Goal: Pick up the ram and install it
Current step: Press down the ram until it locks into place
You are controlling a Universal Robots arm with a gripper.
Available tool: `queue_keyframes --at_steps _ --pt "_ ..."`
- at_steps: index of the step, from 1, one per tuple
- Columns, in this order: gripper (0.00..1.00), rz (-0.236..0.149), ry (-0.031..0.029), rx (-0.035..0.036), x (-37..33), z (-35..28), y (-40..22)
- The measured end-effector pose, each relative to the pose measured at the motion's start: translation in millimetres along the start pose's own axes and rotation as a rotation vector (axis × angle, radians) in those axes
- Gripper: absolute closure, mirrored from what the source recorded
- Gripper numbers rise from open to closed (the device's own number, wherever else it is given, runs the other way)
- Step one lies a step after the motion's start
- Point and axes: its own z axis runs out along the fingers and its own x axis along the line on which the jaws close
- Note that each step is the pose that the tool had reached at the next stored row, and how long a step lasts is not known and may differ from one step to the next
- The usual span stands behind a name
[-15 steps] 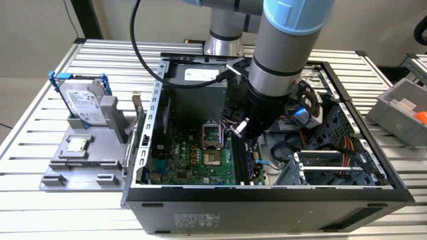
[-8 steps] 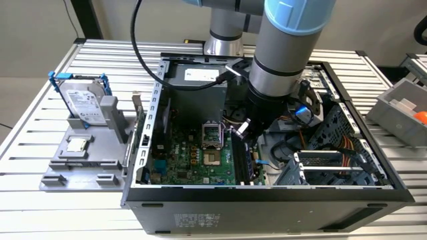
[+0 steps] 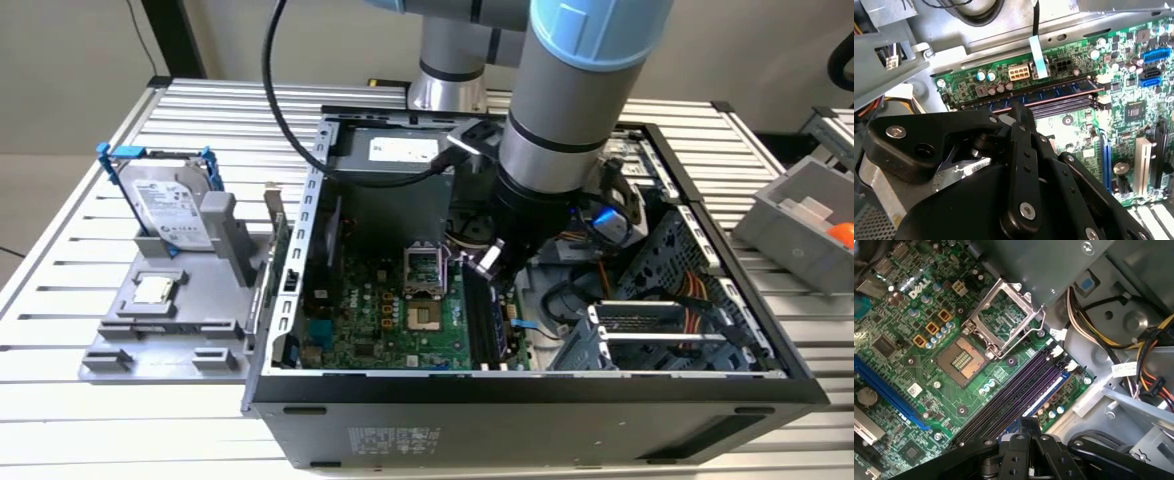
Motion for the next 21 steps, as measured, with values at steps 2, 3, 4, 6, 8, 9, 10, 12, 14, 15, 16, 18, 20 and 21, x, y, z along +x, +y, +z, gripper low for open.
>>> queue_keyframes --at_steps 2,3,4,6,8,9,10,12,14,15,16,18,20,21 --pt "1.00 -0.023 0.0001 -0.0008 -0.1 0.0 0.0" --pt "1.00 -0.034 0.0002 -0.0012 -0.1 0.0 -0.1" --pt "1.00 -0.047 0.0003 -0.0016 -0.1 0.0 -0.1" --pt "1.00 -0.071 0.0004 -0.0025 -0.2 0.0 -0.2" --pt "1.00 -0.097 0.0006 -0.0035 -0.2 0.0 -0.2" --pt "1.00 -0.108 0.0007 -0.0039 -0.3 0.0 -0.3" --pt "1.00 -0.119 0.0007 -0.0043 -0.3 0.0 -0.3" --pt "1.00 -0.141 0.0008 -0.0050 -0.3 0.0 -0.3" --pt "1.00 -0.162 0.0009 -0.0058 -0.3 0.0 -0.3" --pt "1.00 -0.174 0.0010 -0.0062 -0.3 0.0 -0.3" --pt "1.00 -0.186 0.0011 -0.0066 -0.3 0.0 -0.3" --pt "1.00 -0.210 0.0013 -0.0075 -0.3 0.0 -0.3" --pt "1.00 -0.236 0.0013 -0.0083 -0.3 0.0 -0.3" --pt "1.00 -0.247 0.0014 -0.0087 -0.3 0.0 -0.3"
